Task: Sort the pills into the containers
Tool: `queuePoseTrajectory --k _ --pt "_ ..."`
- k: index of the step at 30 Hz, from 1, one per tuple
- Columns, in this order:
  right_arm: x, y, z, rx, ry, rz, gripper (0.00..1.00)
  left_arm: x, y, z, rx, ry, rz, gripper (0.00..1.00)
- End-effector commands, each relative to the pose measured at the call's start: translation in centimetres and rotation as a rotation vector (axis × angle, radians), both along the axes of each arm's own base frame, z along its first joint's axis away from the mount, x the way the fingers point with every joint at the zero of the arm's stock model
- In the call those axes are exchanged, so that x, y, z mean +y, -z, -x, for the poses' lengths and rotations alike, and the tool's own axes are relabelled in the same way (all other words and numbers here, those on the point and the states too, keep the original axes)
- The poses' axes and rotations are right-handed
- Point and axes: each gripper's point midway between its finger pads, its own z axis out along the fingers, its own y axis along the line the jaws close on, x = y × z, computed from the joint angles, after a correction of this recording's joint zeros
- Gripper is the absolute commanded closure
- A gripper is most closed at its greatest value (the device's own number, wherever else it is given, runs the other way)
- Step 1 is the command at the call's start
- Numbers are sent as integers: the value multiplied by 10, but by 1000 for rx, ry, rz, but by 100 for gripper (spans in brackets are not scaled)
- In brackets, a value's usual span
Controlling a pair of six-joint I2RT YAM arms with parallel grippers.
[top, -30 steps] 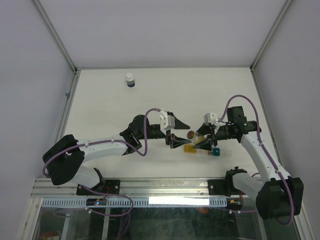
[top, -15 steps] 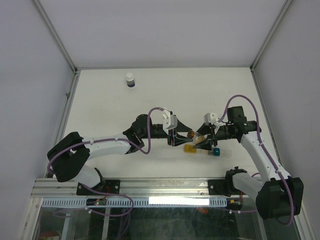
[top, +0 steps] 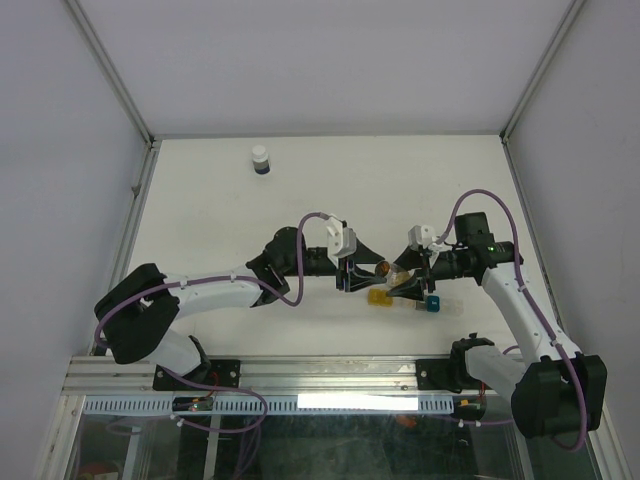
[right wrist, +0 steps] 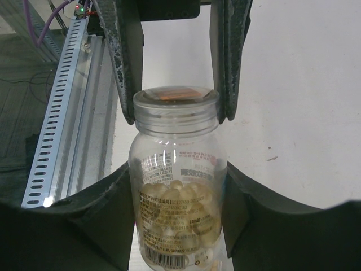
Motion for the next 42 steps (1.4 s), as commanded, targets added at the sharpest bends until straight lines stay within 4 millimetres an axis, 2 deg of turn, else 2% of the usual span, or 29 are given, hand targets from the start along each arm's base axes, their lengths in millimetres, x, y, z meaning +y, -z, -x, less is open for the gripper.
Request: queuePoseTrajectory --k 1,6,11,14,16,17,19,22,25,30,33,35,38,42 --pt "4 -22 -6 -65 -15 -51 100 -10 -21 6 -5 24 37 57" --pt "4 -22 -6 -65 -12 -48 100 -10 -21 6 13 24 29 61" --pt "4 -22 -10 -53 6 -40 100 -5 -21 4 75 -16 24 88" --pt "3 -21 -19 -33 46 -20 100 -3 -22 0 184 -72 20 100" --pt "1 -19 -26 -25 84 -3 100 -3 -20 -6 295 -144 17 100" --pt "0 -18 -30 -20 104 5 100 1 -28 -8 358 -189 38 100" --pt "-1 -16 -36 -10 134 18 100 5 -31 -14 506 -268 73 100" --pt "-3 -13 -43 1 172 34 100 2 -27 -19 731 -380 95 100" --pt "-4 -11 -48 7 198 47 100 -9 -30 -15 791 -452 102 100" --pt "-5 -12 -50 8 212 50 100 -16 -41 -11 786 -433 104 100" --pt "-5 -15 -48 6 211 39 100 -11 -48 -9 759 -418 137 63" --pt "-5 -17 -47 6 208 32 100 -6 -49 -7 739 -410 147 47" --pt "-4 -18 -45 5 202 25 100 0 -52 -3 712 -397 160 31" --pt "-4 -19 -44 7 197 20 100 9 -52 2 671 -385 162 17"
